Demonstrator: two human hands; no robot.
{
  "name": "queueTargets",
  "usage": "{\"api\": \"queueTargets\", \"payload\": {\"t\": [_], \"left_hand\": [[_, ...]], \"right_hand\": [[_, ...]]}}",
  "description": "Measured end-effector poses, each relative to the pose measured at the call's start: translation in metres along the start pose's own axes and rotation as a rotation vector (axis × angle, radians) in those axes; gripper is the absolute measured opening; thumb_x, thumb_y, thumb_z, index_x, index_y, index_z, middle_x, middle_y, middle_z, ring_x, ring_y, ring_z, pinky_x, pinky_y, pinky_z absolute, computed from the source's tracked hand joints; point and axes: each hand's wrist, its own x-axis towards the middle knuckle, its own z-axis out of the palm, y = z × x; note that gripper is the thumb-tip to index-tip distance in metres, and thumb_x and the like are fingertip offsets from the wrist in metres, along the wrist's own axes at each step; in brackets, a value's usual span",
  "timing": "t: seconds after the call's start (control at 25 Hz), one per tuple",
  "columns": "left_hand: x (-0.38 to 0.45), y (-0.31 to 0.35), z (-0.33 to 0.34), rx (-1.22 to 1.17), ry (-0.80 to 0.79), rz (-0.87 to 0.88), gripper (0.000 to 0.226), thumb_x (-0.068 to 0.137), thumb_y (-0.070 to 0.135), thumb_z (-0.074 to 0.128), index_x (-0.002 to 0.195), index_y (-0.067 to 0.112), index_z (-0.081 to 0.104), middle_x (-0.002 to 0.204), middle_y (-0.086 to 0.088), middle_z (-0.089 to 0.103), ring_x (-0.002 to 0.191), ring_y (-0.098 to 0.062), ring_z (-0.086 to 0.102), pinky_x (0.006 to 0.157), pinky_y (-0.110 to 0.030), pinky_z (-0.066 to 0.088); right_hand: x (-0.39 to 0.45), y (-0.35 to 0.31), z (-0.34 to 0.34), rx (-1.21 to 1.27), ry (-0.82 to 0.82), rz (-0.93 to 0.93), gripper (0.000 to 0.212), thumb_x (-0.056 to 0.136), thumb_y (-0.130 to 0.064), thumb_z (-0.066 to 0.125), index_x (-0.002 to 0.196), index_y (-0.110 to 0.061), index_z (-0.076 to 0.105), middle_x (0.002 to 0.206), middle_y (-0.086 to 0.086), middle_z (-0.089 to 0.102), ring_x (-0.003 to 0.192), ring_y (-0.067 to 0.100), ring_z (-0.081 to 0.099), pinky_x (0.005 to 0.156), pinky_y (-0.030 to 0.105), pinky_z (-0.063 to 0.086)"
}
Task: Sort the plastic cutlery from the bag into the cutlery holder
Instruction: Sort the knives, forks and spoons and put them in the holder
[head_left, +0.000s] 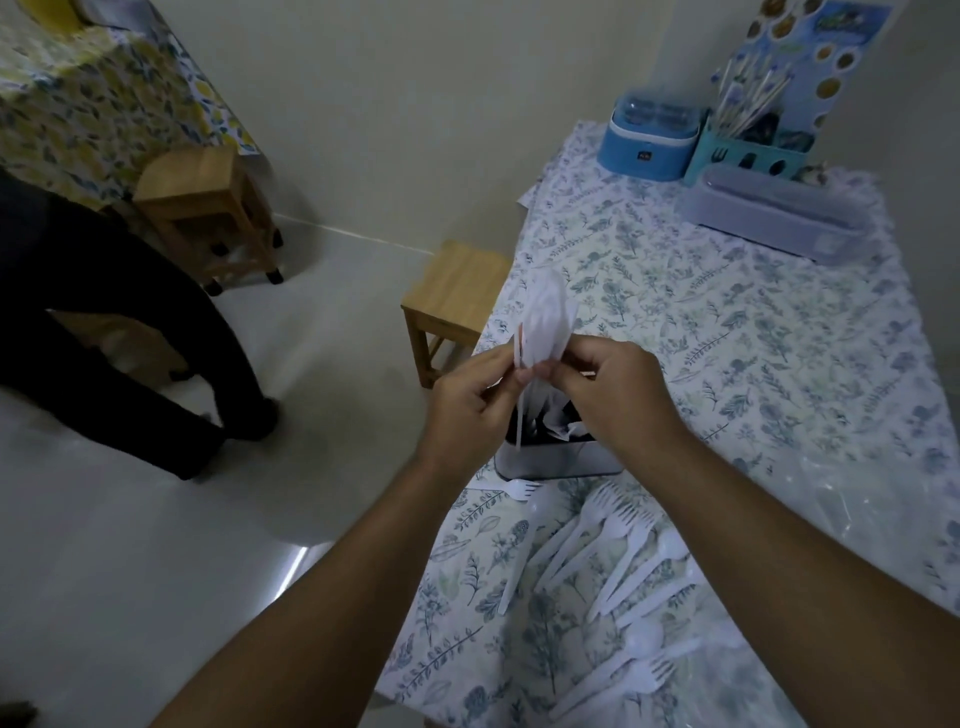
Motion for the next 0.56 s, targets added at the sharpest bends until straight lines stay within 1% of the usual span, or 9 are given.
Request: {"api": "queueTargets", "payload": {"t": [0.08, 0.16, 0.24, 0.32, 0.4, 0.44, 0.48, 0.52, 0.56], "left_hand": [[0.006, -0.004, 0.001, 0.031, 0.002, 0.028, 0.029, 0.095, 0.004, 0.062, 0.123, 0.000, 0.068, 0.115, -0.002, 0.071, 0.108, -0.002, 0.065, 0.090, -0.019, 0.049], [0.013, -0.002, -0.001, 0.043, -0.002, 0.065, 0.030, 0.094, 0.003, 0.063, 0.124, 0.000, 0.067, 0.118, 0.002, 0.069, 0.109, 0.000, 0.064, 0.092, -0.018, 0.049], [0.017, -0.001, -0.001, 0.042, -0.005, 0.084, 0.031, 0.094, 0.003, 0.064, 0.124, 0.000, 0.067, 0.117, 0.002, 0.069, 0.109, 0.000, 0.064, 0.092, -0.019, 0.050], [0.012, -0.005, -0.002, 0.015, -0.021, 0.039, 0.034, 0.094, 0.004, 0.065, 0.128, 0.001, 0.065, 0.117, -0.003, 0.071, 0.108, -0.008, 0.066, 0.090, -0.026, 0.054], [-0.004, -0.010, -0.002, 0.007, -0.062, -0.056, 0.038, 0.095, 0.007, 0.064, 0.133, 0.008, 0.062, 0.108, -0.006, 0.074, 0.097, -0.018, 0.070, 0.082, -0.035, 0.057], [-0.012, -0.011, -0.003, 0.022, -0.084, -0.099, 0.039, 0.096, 0.009, 0.063, 0.135, 0.013, 0.062, 0.102, -0.006, 0.074, 0.091, -0.021, 0.069, 0.077, -0.037, 0.057], [-0.019, -0.012, -0.004, 0.036, -0.099, -0.133, 0.038, 0.097, 0.010, 0.062, 0.134, 0.016, 0.063, 0.098, -0.005, 0.074, 0.087, -0.021, 0.068, 0.074, -0.038, 0.056], [-0.024, -0.011, -0.005, 0.033, -0.110, -0.159, 0.035, 0.097, 0.010, 0.062, 0.131, 0.017, 0.065, 0.097, -0.002, 0.074, 0.086, -0.017, 0.068, 0.073, -0.036, 0.055], [-0.027, -0.010, -0.006, 0.027, -0.119, -0.175, 0.032, 0.096, 0.009, 0.062, 0.127, 0.017, 0.067, 0.098, 0.001, 0.074, 0.088, -0.012, 0.068, 0.075, -0.034, 0.056]], "right_hand": [[0.004, 0.000, -0.001, 0.002, 0.026, 0.039, 0.007, 0.089, -0.036, 0.075, 0.095, -0.034, 0.079, 0.080, -0.015, 0.075, 0.067, 0.003, 0.070, 0.071, 0.029, 0.058], [0.006, 0.000, -0.001, 0.037, 0.049, 0.055, 0.006, 0.088, -0.036, 0.076, 0.093, -0.033, 0.079, 0.081, -0.008, 0.077, 0.073, 0.014, 0.074, 0.074, 0.038, 0.060], [0.008, -0.002, -0.001, 0.054, 0.062, 0.055, 0.003, 0.088, -0.036, 0.077, 0.090, -0.034, 0.078, 0.079, -0.001, 0.077, 0.076, 0.023, 0.074, 0.075, 0.043, 0.060], [0.007, -0.001, 0.000, 0.004, 0.044, 0.063, 0.003, 0.087, -0.037, 0.077, 0.087, -0.034, 0.077, 0.075, -0.001, 0.076, 0.074, 0.023, 0.073, 0.073, 0.043, 0.060], [0.005, 0.002, 0.004, -0.073, -0.023, 0.070, 0.009, 0.086, -0.037, 0.078, 0.087, -0.028, 0.077, 0.078, -0.003, 0.074, 0.072, 0.021, 0.072, 0.072, 0.040, 0.059], [0.005, 0.004, 0.006, -0.122, -0.042, 0.055, 0.014, 0.086, -0.035, 0.078, 0.088, -0.021, 0.077, 0.084, -0.004, 0.072, 0.073, 0.019, 0.070, 0.071, 0.036, 0.058], [0.004, 0.006, 0.009, -0.183, -0.044, 0.027, 0.019, 0.085, -0.033, 0.079, 0.091, -0.014, 0.076, 0.094, -0.004, 0.068, 0.076, 0.016, 0.066, 0.070, 0.027, 0.055], [0.004, 0.008, 0.012, -0.239, -0.041, -0.001, 0.024, 0.084, -0.030, 0.080, 0.098, -0.011, 0.075, 0.103, -0.004, 0.062, 0.080, 0.012, 0.062, 0.068, 0.015, 0.049], [0.002, 0.008, 0.015, -0.267, -0.045, -0.021, 0.031, 0.084, -0.028, 0.081, 0.109, -0.010, 0.074, 0.111, -0.004, 0.057, 0.085, 0.010, 0.058, 0.069, 0.009, 0.042]]}}
